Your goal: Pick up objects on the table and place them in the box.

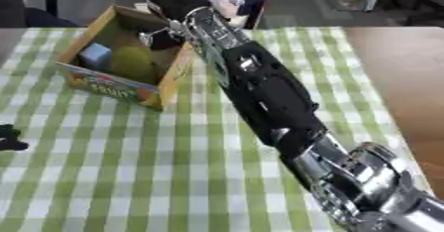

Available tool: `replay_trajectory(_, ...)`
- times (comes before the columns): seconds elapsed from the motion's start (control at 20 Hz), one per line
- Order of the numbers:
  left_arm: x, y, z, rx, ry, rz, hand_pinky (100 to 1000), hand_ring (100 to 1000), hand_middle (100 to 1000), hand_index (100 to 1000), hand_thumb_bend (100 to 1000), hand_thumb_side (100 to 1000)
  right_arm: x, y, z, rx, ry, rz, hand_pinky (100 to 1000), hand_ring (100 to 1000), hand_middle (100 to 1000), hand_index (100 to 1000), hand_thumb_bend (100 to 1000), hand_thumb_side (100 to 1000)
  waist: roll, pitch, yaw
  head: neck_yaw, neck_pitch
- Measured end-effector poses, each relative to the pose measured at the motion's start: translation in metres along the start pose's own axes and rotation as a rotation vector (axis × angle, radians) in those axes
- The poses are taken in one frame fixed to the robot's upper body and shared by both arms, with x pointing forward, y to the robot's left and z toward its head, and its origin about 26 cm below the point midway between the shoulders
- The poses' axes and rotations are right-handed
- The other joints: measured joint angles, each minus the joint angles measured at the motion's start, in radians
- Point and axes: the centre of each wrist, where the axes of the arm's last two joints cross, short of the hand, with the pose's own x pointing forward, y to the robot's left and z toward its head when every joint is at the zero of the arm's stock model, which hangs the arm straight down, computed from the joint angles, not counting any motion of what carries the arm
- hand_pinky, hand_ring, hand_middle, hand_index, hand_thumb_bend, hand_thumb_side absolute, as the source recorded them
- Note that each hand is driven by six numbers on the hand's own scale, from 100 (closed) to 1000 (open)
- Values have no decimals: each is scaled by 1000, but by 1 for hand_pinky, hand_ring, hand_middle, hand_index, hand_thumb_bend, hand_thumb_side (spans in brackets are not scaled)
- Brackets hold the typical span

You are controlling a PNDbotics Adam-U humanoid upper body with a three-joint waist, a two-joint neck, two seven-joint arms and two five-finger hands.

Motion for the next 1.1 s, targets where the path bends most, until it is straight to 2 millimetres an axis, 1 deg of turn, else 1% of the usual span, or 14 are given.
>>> replay_trajectory(0.1, 0, 1, 0, 7, 2, -2, 813, 584, 614, 739, 100, 865, -9, -15, 4, -52, -34, -51, 684, 765, 834, 978, 100, 198, 0, 0, -15, 13, 0)
replay_trajectory(0.2, -1, 3, 1, 17, 4, -5, 814, 584, 614, 739, 100, 866, -22, -30, 12, -103, -62, -117, 670, 755, 820, 972, 100, 192, 0, 1, -29, 28, 0)
replay_trajectory(0.3, -1, 4, 1, 27, 7, -10, 814, 583, 614, 739, 100, 867, -37, -46, 25, -154, -74, -181, 657, 746, 808, 967, 100, 176, 0, 1, -43, 43, 0)
replay_trajectory(0.45, -2, 6, 3, 38, 14, -16, 814, 583, 615, 739, 100, 867, -57, -67, 51, -230, -69, -259, 635, 728, 787, 958, 100, 173, -3, 2, -63, 63, 3)
replay_trajectory(0.5, -2, 7, 3, 43, 14, -19, 814, 583, 615, 739, 100, 867, -62, -72, 61, -254, -62, -283, 629, 723, 784, 955, 100, 100, -3, 2, -70, 70, 7)
replay_trajectory(0.55, -2, 7, 3, 45, 15, -19, 814, 583, 615, 739, 100, 868, -67, -75, 72, -277, -49, -307, 622, 716, 775, 951, 100, 192, -2, 2, -75, 75, 9)
replay_trajectory(0.75, -2, 8, 4, 52, 18, -22, 814, 582, 615, 739, 100, 869, -79, -75, 112, -340, 13, -405, 596, 695, 752, 935, 100, 255, 0, 2, -90, 92, 22)
replay_trajectory(0.95, -3, 9, 5, 61, 23, -25, 814, 581, 615, 739, 100, 870, -82, -59, 153, -392, 95, -528, 569, 670, 730, 923, 100, 352, 0, 2, -103, 107, 37)
replay_trajectory(1.0, -3, 9, 5, 61, 25, -25, 814, 581, 615, 739, 100, 870, -82, -54, 163, -403, 121, -557, 565, 666, 726, 921, 100, 365, 0, 1, -106, 111, 42)
replay_trajectory(1.1, -3, 9, 6, 62, 27, -25, 815, 581, 615, 739, 100, 871, -83, -43, 183, -421, 180, -611, 555, 657, 717, 916, 100, 429, 0, 0, -113, 119, 51)
